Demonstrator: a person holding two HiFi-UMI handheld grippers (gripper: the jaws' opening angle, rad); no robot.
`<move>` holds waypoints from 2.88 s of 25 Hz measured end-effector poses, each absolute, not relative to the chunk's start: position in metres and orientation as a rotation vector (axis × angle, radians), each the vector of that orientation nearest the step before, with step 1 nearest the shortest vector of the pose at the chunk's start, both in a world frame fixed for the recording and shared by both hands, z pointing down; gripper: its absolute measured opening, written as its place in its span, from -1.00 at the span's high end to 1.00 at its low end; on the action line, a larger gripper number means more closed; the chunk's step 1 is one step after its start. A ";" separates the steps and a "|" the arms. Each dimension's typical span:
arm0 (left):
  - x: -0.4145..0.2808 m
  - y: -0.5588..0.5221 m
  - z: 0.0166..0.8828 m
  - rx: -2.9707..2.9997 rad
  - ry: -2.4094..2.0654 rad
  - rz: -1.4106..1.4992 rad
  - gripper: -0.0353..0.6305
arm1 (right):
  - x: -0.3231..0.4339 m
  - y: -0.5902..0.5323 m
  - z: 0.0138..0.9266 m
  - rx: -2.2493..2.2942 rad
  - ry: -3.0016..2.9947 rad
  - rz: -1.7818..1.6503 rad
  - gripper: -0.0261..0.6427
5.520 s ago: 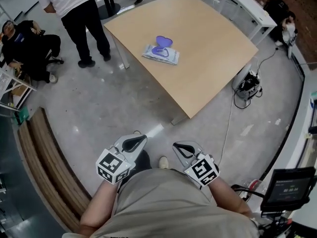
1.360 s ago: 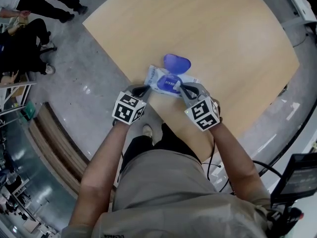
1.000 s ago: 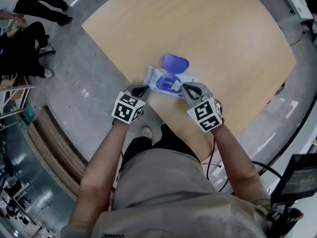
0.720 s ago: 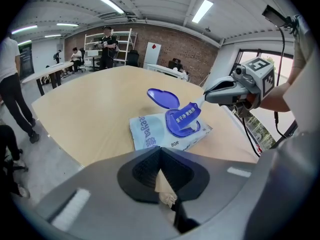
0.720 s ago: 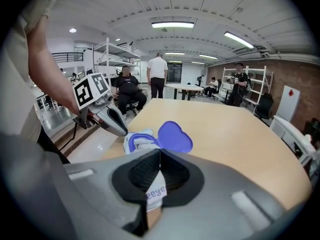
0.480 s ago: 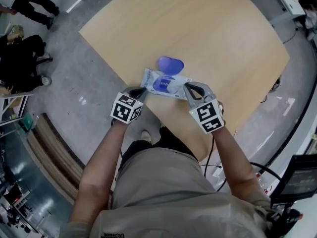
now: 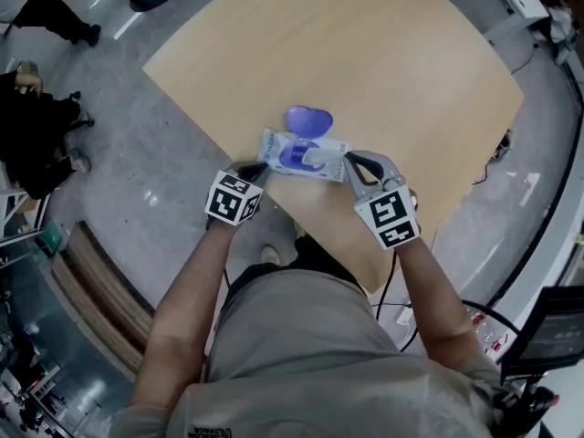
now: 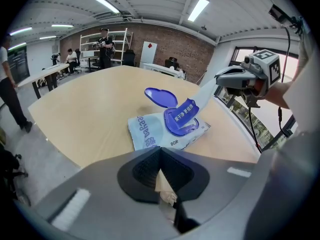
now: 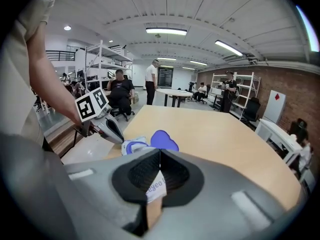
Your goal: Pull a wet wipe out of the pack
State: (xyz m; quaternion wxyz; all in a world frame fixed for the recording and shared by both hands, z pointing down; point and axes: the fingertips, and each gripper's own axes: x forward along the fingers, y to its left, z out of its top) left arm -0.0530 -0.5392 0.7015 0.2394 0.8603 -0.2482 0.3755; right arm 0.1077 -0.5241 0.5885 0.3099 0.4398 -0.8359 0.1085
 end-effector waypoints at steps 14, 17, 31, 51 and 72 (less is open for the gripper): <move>-0.055 -0.537 0.702 2.367 -0.653 1.036 0.88 | 0.118 -0.512 0.547 1.277 -2.188 0.238 0.91; -0.058 -0.535 0.698 2.368 -0.653 1.020 0.88 | 0.119 -0.508 0.534 1.306 -2.176 0.217 0.91; -0.097 -0.505 0.641 2.433 -0.663 0.791 0.88 | 0.107 -0.479 0.478 1.442 -2.132 0.144 0.91; -0.187 -0.327 0.457 2.740 -0.563 0.358 0.88 | 0.017 -0.302 0.412 1.579 -2.148 0.091 0.91; -0.145 -0.151 0.375 2.867 -0.690 0.315 0.88 | 0.015 -0.146 0.380 1.366 -2.366 0.067 0.91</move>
